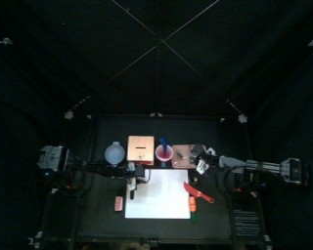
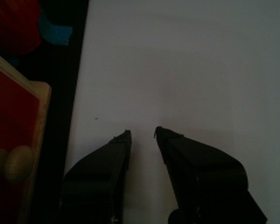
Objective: Place sushi on board then cut the sushi with the knife then place the pieces on the plate
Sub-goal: Place the 4 sushi pieces on the plate
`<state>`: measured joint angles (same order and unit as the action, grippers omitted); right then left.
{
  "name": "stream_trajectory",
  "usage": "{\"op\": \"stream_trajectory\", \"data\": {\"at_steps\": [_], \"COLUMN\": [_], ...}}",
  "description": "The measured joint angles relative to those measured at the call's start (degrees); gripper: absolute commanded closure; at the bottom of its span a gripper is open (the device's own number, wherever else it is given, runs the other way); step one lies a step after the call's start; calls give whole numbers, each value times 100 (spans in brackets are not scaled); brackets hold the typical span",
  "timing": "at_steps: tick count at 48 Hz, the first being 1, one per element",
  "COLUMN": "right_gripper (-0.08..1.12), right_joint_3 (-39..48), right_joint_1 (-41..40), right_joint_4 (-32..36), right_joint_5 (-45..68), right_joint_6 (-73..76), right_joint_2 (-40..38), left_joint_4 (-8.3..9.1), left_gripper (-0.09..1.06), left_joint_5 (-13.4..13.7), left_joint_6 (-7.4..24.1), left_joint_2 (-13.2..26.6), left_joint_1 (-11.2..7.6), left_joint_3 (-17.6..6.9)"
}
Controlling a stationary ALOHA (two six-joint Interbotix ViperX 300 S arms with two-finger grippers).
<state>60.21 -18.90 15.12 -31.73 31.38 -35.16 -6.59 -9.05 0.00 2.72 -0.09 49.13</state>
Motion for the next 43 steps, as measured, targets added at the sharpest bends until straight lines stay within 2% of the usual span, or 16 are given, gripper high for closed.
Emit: {"op": "stream_trajectory", "data": {"at_steps": [9, 23, 31, 36, 43], "right_gripper": [44, 44, 43, 39, 27], "right_joint_3": [554, 879, 888, 888, 888], "right_joint_1": [-677, -940, -1116, -1213, -1257], "right_joint_4": [0, -97, -422, -571, -606], "right_joint_5": [141, 729, 879, 888, 923], "right_joint_6": [-9, 0, 18, 0, 0], "right_joint_2": [-272, -185, -9, 149, 360], "left_joint_4": [0, 0, 0, 0, 0], "left_gripper": [26, 26, 25, 26, 26], "left_joint_5": [0, 0, 0, 0, 0], "left_joint_6": [9, 9, 9, 9, 9], "left_joint_2": [0, 0, 0, 0, 0], "left_joint_1": [0, 26, 18, 26, 26], "left_joint_3": [9, 9, 9, 0, 9]}}
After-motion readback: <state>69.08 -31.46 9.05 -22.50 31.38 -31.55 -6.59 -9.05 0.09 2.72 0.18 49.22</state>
